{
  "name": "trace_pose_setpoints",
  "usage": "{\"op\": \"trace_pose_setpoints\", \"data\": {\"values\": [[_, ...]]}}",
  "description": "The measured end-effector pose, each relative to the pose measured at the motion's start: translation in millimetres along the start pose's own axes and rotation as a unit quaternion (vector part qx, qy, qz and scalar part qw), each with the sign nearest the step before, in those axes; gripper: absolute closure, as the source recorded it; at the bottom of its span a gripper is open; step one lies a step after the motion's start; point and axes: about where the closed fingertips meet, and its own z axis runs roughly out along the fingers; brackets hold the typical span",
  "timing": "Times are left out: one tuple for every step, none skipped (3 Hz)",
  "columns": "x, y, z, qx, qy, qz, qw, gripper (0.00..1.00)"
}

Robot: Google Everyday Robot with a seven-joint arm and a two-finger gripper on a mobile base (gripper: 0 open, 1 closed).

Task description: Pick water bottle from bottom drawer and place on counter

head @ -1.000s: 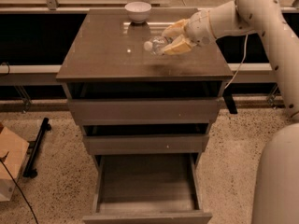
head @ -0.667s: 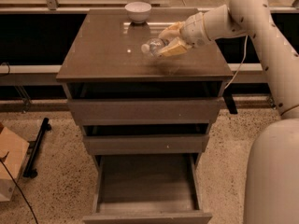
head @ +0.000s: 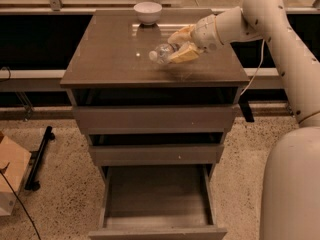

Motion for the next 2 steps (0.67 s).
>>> {"op": "trace_pose_setpoints", "data": {"values": [[-0.3, 0.8, 3.5, -0.002, -0.001, 0.0, 1.0, 0.04], [-0.4, 1.2, 5.2, -0.004, -0.002, 0.0, 1.0, 0.0]]}}
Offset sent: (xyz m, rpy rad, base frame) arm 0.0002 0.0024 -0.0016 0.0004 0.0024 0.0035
